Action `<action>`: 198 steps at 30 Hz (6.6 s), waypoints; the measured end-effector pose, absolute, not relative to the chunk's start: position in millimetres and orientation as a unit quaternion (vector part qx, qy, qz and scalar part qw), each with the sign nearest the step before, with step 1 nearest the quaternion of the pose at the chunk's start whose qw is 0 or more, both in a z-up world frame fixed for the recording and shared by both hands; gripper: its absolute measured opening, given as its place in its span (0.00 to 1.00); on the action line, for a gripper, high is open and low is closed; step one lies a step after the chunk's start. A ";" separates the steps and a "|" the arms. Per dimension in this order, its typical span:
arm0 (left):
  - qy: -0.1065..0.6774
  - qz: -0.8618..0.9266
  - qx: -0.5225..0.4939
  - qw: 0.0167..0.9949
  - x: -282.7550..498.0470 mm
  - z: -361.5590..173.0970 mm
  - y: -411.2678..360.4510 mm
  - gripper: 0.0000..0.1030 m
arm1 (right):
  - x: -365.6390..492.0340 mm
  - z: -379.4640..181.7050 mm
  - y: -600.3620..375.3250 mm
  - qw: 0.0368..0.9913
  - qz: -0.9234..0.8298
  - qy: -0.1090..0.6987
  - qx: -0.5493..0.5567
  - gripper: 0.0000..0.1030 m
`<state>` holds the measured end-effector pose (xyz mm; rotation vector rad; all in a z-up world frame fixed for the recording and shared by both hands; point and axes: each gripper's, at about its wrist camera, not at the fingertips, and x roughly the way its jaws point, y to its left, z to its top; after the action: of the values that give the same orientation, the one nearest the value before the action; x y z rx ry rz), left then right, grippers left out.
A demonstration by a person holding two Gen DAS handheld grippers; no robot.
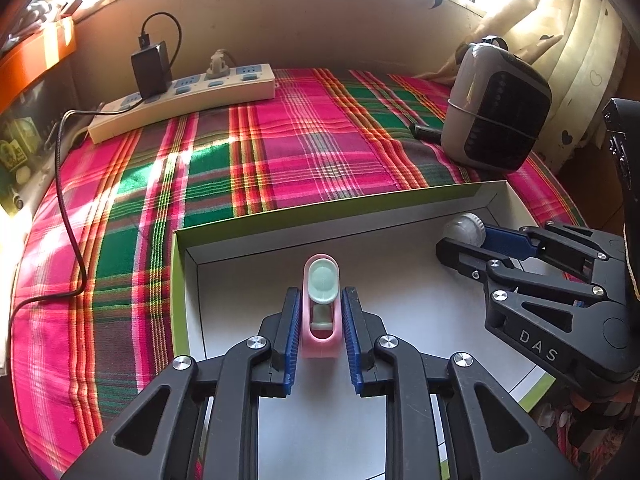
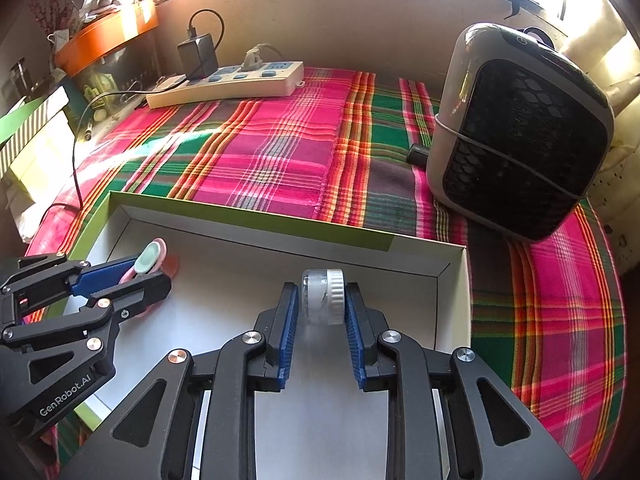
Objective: Organize objects
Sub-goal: 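Lower both held items onto the box floor and open both grippers, then withdraw both grippers from the box toward the remaining items, then grasp the green lidded cup with the left gripper while the right gripper grasps the black device, then carry the green cup in the left gripper into the box while the right carries the black device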
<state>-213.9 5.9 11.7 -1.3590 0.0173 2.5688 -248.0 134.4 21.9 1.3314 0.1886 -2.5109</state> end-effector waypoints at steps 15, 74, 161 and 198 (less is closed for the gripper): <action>-0.006 0.887 -0.449 0.108 -203.2 24.7 -4.0 0.36 | -236.8 30.9 137.2 0.147 -0.880 0.062 0.448 0.44; -0.096 0.895 -0.416 0.128 -58.8 28.6 -61.2 0.47 | -87.2 44.5 218.8 0.161 -0.897 0.067 0.407 0.44; -0.082 0.893 -0.431 0.102 -89.2 7.1 -47.1 0.30 | -96.1 18.0 202.8 0.166 -0.887 0.086 0.423 0.24; -0.071 0.906 -0.393 0.138 -127.2 52.8 -43.9 0.30 | -119.0 65.9 191.8 0.139 -0.910 0.065 0.386 0.24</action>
<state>-127.2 -43.9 52.8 -1.1377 -0.2050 2.6208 -119.0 191.8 65.9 1.1142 0.1876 -2.6294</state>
